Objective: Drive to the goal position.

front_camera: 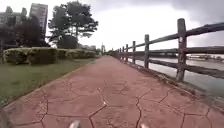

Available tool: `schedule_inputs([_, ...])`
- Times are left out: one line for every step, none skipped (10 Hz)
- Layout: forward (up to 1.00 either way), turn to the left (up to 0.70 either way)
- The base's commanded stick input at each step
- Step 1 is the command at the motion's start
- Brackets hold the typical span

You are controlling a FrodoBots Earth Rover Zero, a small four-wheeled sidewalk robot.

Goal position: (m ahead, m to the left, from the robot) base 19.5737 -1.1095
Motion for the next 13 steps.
schedule_inputs([0.70, 0.00])
schedule_inputs([0.70, 0.00])
schedule_inputs([0.70, 0.00])
schedule_inputs([0.70, 0.00])
schedule_inputs([0.70, 0.00])
schedule_inputs([0.70, 0.00])
schedule_inputs([0.70, 0.00])
schedule_inputs([0.70, 0.00])
schedule_inputs([0.70, 0.00])
schedule_inputs([0.70, 0.00])
schedule_inputs([0.70, 0.00])
schedule_inputs([0.70, 0.00])
schedule_inputs([0.70, 0.00])
